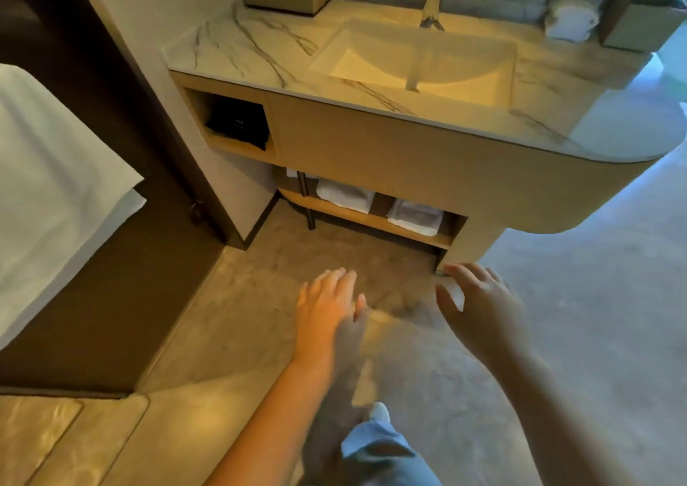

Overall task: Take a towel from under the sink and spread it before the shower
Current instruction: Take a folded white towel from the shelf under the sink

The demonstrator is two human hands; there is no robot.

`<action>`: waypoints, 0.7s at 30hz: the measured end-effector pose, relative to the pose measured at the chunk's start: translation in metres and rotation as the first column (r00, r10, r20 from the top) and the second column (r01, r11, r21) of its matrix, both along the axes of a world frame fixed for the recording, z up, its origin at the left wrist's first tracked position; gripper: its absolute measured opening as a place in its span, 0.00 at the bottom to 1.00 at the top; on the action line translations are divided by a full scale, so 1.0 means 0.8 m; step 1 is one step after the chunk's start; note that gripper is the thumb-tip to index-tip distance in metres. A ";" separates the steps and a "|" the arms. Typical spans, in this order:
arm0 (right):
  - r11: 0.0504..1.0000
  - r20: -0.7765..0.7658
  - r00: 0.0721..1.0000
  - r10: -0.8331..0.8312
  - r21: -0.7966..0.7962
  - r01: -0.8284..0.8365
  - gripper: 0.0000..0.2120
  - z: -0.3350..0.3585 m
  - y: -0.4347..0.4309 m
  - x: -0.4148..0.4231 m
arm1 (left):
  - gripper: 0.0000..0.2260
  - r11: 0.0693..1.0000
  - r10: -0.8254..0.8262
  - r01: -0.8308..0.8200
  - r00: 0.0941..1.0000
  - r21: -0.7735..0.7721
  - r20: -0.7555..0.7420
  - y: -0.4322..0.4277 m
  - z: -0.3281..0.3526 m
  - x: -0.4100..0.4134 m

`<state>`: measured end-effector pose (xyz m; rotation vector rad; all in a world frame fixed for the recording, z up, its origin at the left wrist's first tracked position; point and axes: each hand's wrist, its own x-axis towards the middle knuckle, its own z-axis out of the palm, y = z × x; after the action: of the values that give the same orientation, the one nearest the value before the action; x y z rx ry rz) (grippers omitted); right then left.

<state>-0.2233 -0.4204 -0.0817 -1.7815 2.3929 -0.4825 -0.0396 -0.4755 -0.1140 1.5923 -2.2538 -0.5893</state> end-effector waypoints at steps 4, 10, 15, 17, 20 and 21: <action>1.000 0.011 1.000 0.005 0.013 -0.005 0.12 -0.016 -0.059 -0.036 | 0.18 1.000 0.012 -0.012 1.000 0.026 -0.002 -0.059 -0.009 -0.041; 0.995 0.045 0.997 -0.055 0.081 0.051 0.13 -0.044 -0.136 -0.080 | 0.18 0.997 -0.016 0.013 0.999 0.074 0.037 -0.140 -0.047 -0.073; 0.992 0.017 0.996 -0.088 0.097 0.086 0.15 -0.091 -0.204 -0.105 | 0.18 0.995 -0.059 0.058 0.998 0.087 0.010 -0.212 -0.099 -0.102; 0.990 0.024 0.994 -0.106 0.101 0.103 0.14 -0.118 -0.230 -0.112 | 0.19 0.990 -0.102 0.098 0.994 0.099 0.037 -0.241 -0.127 -0.114; 0.988 0.062 0.990 -0.125 0.104 0.118 0.12 -0.166 -0.258 -0.125 | 0.18 0.986 -0.129 0.118 0.987 0.120 0.091 -0.275 -0.171 -0.135; 0.988 0.080 0.989 -0.121 0.108 0.112 0.12 -0.184 -0.265 -0.130 | 0.17 0.986 -0.123 0.110 0.988 0.123 0.098 -0.284 -0.186 -0.143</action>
<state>-0.3271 -0.6326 -0.2289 -1.5532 2.4250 -0.4294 -0.1538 -0.7031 -0.2629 1.5887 -2.4451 -0.6955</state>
